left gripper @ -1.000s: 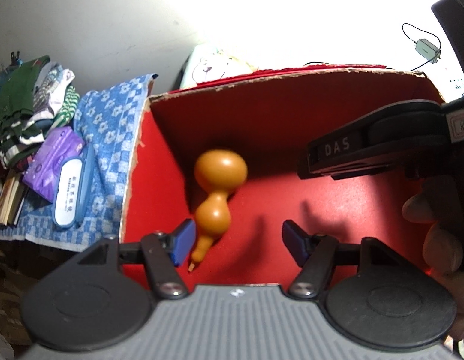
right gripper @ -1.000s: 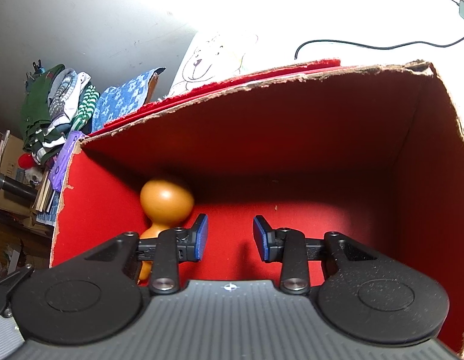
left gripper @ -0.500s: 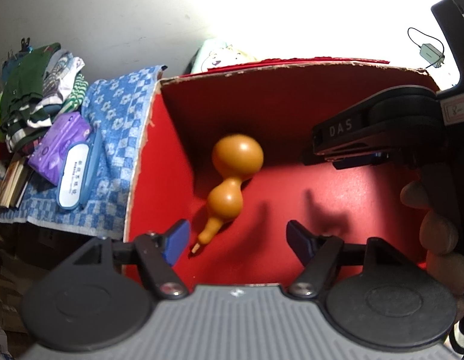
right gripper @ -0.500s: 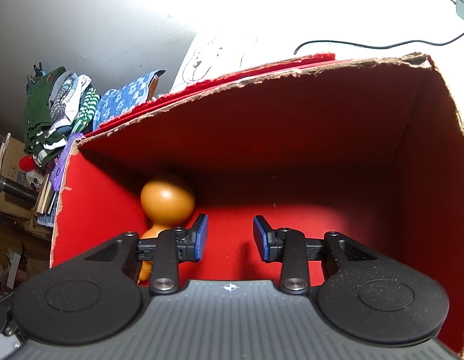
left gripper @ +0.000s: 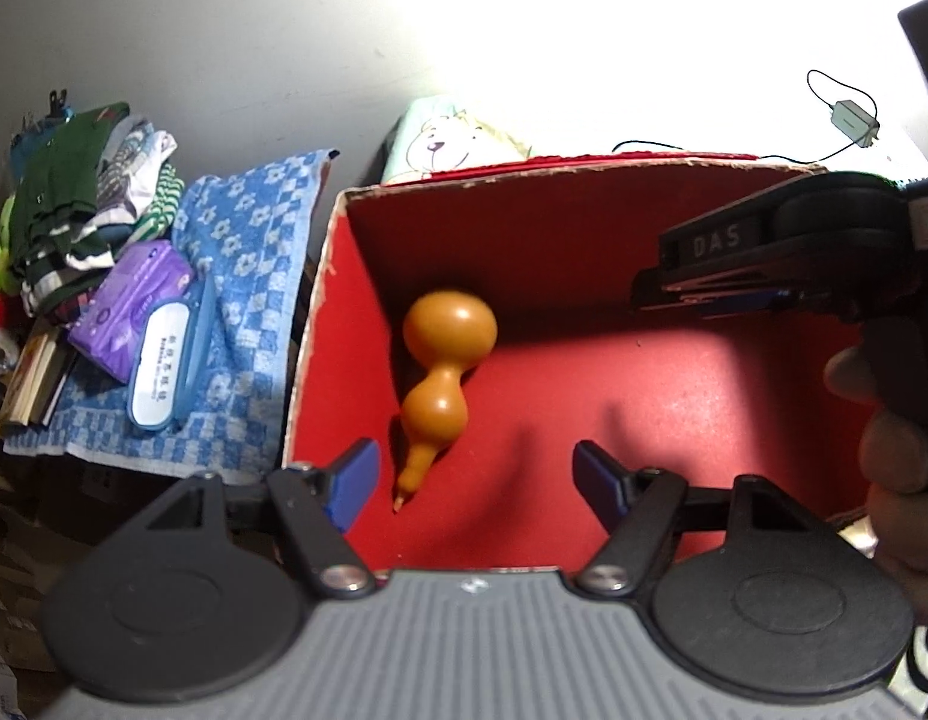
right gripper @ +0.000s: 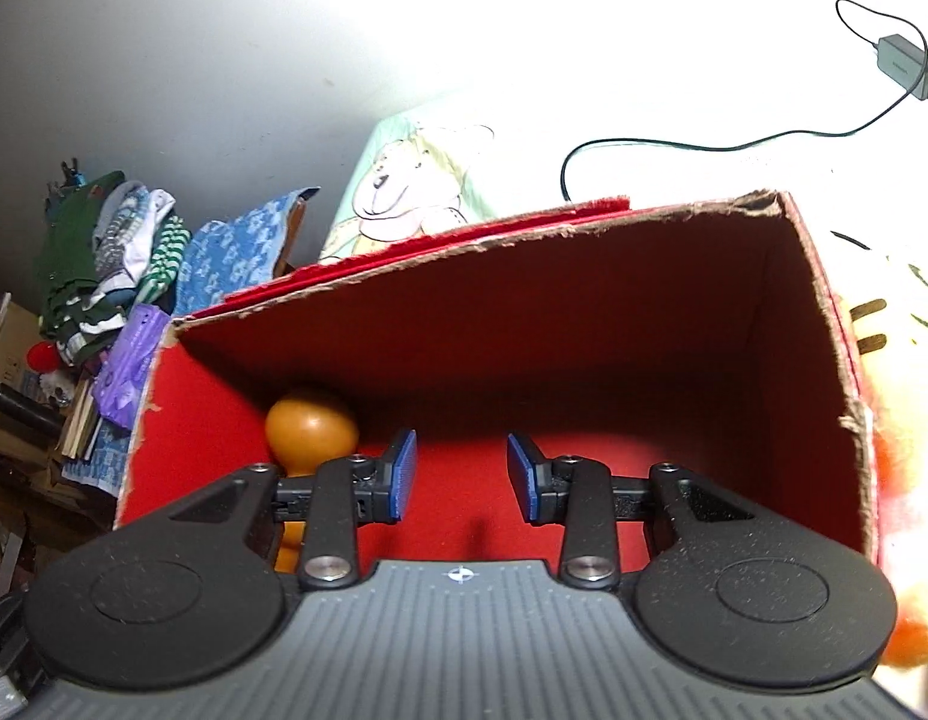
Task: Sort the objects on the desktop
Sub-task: 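Withdraw the left gripper from the box toward the red gift box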
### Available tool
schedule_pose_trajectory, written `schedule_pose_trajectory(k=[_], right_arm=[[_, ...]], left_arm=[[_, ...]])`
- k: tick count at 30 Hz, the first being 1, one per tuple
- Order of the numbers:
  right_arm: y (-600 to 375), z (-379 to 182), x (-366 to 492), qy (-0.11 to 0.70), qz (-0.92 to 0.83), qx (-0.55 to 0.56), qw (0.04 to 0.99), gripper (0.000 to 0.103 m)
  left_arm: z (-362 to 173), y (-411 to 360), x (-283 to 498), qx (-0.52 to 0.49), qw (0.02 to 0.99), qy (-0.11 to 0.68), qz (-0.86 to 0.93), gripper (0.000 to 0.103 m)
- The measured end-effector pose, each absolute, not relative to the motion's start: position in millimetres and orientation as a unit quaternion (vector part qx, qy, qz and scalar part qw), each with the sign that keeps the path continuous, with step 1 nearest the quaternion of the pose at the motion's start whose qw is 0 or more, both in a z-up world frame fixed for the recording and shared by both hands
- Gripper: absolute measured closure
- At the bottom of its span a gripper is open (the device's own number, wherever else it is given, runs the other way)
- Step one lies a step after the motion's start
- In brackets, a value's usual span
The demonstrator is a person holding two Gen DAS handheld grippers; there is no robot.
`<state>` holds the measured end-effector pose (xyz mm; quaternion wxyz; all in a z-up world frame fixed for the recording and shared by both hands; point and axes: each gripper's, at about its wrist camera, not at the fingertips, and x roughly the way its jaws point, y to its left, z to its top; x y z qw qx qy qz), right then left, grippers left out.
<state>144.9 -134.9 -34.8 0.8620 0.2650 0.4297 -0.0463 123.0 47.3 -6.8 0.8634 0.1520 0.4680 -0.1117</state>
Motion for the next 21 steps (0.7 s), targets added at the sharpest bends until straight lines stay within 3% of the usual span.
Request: schedule_pose_trajectory(k=[12, 21], right_arm=[[-142, 5, 83, 0.367, -0.031, 0.282, 0.886, 0.064], [-135, 15, 47, 0.367, -0.022, 0.263, 0.892, 0.061]], left_arm=[[9, 45, 100, 0.142, 0.871, 0.457, -0.113, 0.028], [14, 34, 71, 0.134, 0.871, 0.462, -0.1, 0.028]])
